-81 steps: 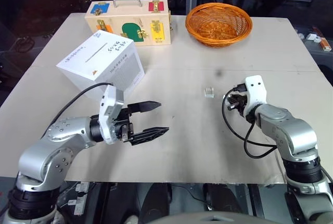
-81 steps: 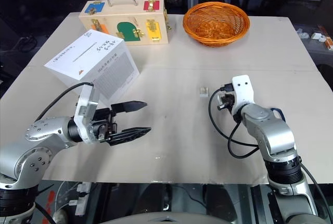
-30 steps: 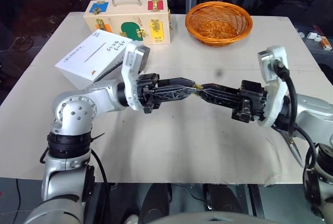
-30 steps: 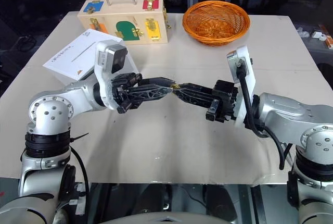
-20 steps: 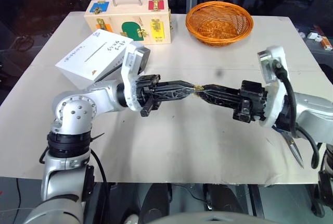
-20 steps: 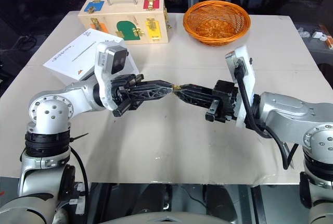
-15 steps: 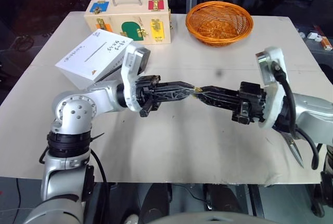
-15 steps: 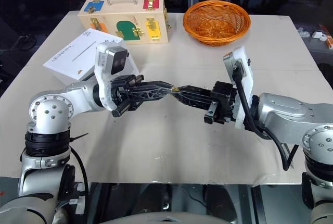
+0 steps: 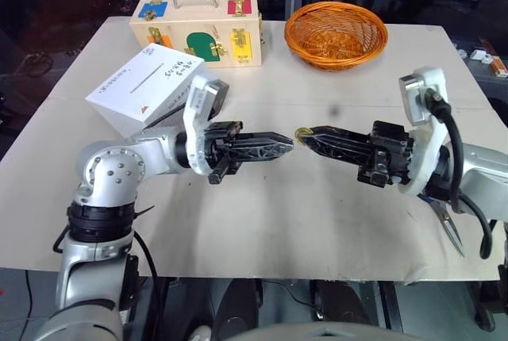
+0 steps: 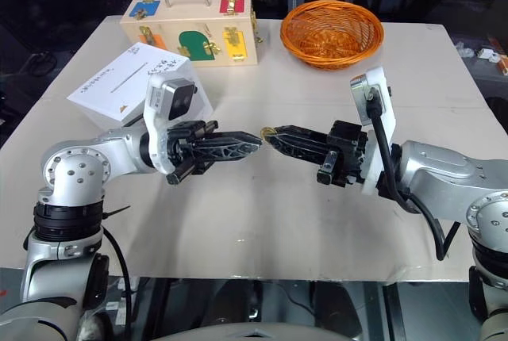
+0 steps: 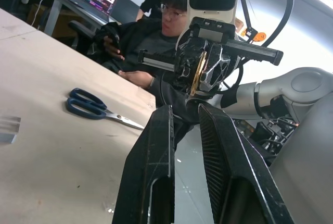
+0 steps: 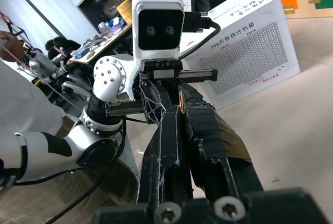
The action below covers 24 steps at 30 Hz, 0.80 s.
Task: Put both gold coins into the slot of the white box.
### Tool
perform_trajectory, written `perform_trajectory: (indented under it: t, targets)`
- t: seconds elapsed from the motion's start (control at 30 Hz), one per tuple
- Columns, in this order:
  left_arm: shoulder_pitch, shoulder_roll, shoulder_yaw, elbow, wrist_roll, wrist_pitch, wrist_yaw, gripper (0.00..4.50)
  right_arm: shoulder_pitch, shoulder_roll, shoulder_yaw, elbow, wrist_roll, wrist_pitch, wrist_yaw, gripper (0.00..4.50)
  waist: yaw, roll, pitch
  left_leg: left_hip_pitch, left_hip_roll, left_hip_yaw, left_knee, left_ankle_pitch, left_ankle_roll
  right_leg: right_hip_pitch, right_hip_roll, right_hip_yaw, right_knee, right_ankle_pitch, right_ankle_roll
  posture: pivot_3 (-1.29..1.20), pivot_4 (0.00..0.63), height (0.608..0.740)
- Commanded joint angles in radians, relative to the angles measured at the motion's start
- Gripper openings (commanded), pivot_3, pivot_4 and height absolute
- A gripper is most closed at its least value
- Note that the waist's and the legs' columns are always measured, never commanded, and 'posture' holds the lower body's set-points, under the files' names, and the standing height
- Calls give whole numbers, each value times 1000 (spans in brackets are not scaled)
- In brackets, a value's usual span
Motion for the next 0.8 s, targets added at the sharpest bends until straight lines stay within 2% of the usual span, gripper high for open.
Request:
perform_trajectory:
  t: [0.03, 0.17, 0.27, 0.43, 0.57, 0.7, 0.8]
  targets:
    - [42, 37, 17, -50, 68, -69, -27, 770, 27, -38, 70, 107, -299, 25, -95, 0, -2, 0, 0, 0, 0, 0, 0, 0, 0, 0, 0, 0, 0, 0, 0, 0, 150, 726]
    - [105, 67, 52, -100, 153, -175, -34, 770, 64, -58, 161, 217, -553, 27, -106, 0, 1, 0, 0, 0, 0, 1, 0, 0, 0, 0, 0, 1, 0, 0, 0, 0, 150, 726]
    - [167, 94, 68, -148, 222, -266, -58, 770, 80, -11, 203, 287, -685, 22, -97, 0, -1, 0, 0, -15, 0, 1, 2, 4, -5, -17, 0, 1, 3, 0, 0, 0, 150, 726]
    - [224, 102, 104, -196, 237, -320, -41, 770, 93, 63, 218, 371, -850, 12, -60, 0, 1, 0, 0, -16, 0, 3, 1, 4, -6, -19, -1, 2, 2, 0, 0, 0, 150, 726]
    - [250, 116, 122, -227, 251, -337, -24, 1890, 91, 101, 196, 390, -924, 22, -39, 0, 3, -1, 0, -15, 0, 2, 2, 4, -5, -18, -1, 2, 3, 0, 0, 0, 150, 726]
    - [273, 124, 128, -250, 260, -344, 2, 3785, 86, 121, 175, 386, -971, 54, -3, 0, 3, -1, 0, -15, 0, 2, 2, 3, -5, -18, -1, 2, 4, 0, 0, 0, 150, 726]
    - [276, 123, 123, -257, 257, -346, 11, 3785, 87, 127, 168, 377, -995, 84, 24, 0, 3, -1, 0, -15, 0, 2, 2, 3, -5, -18, -1, 2, 3, 0, 0, 0, 150, 726]
